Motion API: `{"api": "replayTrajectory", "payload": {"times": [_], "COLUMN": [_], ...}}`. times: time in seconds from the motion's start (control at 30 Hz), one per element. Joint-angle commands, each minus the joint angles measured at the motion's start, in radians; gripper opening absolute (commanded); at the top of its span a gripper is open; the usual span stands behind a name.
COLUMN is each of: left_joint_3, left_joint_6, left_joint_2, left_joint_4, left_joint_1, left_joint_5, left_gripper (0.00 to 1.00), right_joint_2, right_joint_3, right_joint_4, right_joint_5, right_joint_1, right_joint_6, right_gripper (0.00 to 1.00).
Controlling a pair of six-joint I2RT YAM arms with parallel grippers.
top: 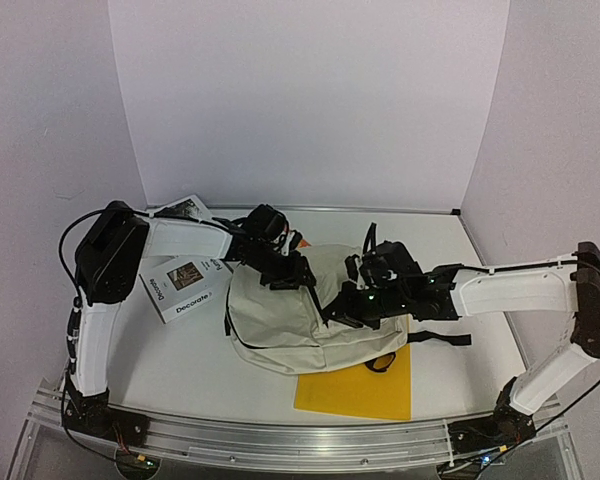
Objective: Pack the student bag
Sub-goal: Zip the student bag at the center of the board.
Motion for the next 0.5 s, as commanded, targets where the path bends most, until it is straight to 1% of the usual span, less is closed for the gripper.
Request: {"api": "replayTrajectory", "payload": {"times": [0.0,0.07,0.3,0.47], "left_joint_3": [-0.038,-0.058,-0.146,-0.157], "left_joint_6": [0.018,-0.004,-0.074,-0.099], "left_joint_2": [-0.093,-0.11,-0.17,-0.178], "left_joint_4": [-0.057,-0.062,-0.059,-0.05], "left_joint_1": [-0.068,-0.082,-0.127,-0.158], "left_joint_5": [-0.019,-0.027,-0.024,-0.029], "left_gripper": [0.53,0.52,0.42,0.39], "right_joint_2": [-0.011,-0.013,-0.031,-0.037], "right_joint_3": [0.037,0.032,0.03,0.028], "right_joint_4": [-0.007,-0.004,-0.002,-0.002], "right_joint_5": [0.041,0.045,0.074,0.083], "right_joint_1": [0.007,0.007,0.007,0.007], "right_joint_6": [0.002,0.006,0.006,0.006], "right_gripper": [0.0,0.0,0.0,0.0]}}
